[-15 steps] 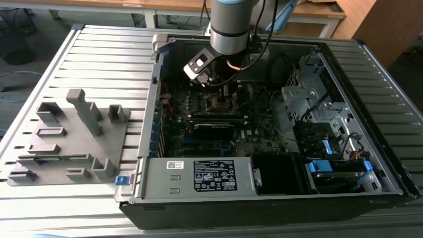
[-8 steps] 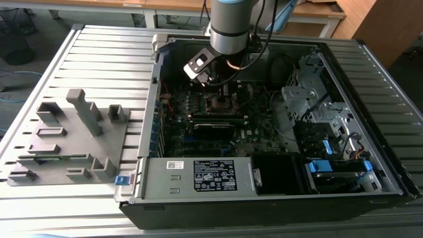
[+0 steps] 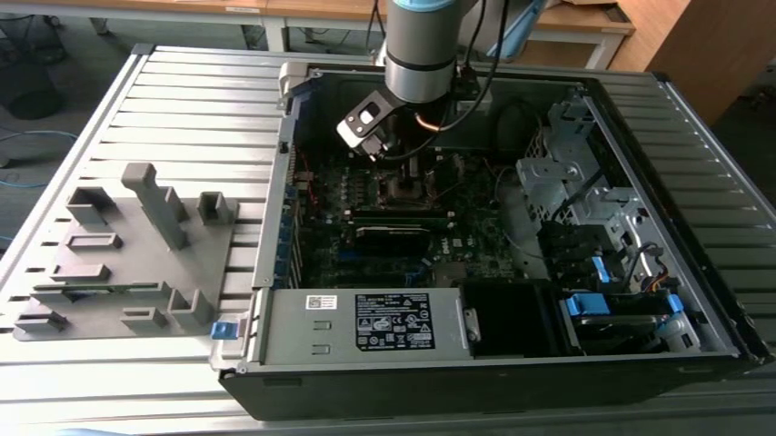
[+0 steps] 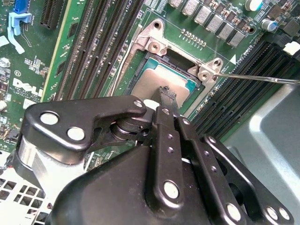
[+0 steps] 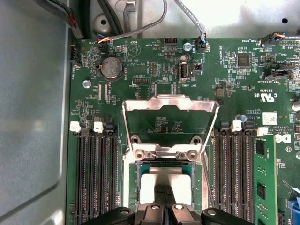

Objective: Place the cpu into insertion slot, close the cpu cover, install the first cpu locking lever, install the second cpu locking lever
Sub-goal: 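Place the cpu into insertion slot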

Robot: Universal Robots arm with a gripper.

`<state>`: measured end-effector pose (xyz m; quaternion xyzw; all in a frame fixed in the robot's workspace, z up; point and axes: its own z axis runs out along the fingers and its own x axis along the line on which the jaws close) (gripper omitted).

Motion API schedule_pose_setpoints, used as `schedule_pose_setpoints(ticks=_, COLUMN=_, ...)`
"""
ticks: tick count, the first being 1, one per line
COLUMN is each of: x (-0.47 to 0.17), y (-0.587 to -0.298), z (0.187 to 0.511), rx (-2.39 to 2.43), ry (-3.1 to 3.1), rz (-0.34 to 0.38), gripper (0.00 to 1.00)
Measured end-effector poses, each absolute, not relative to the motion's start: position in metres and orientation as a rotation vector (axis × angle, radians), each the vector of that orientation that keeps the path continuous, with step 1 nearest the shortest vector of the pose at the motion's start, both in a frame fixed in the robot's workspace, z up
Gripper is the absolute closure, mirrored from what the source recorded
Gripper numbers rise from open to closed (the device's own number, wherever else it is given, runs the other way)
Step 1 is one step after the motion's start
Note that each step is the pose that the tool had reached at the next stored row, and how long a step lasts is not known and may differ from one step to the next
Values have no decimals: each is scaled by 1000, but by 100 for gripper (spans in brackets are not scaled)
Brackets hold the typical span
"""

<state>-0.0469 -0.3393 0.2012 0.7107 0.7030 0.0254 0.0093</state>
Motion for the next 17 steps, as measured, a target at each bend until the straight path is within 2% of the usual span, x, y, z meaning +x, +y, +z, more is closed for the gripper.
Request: schedule_pose_setpoints(ticks=17, x=-47, y=-339, z=206, rx=2220, ry=2195, rz=80, gripper=90)
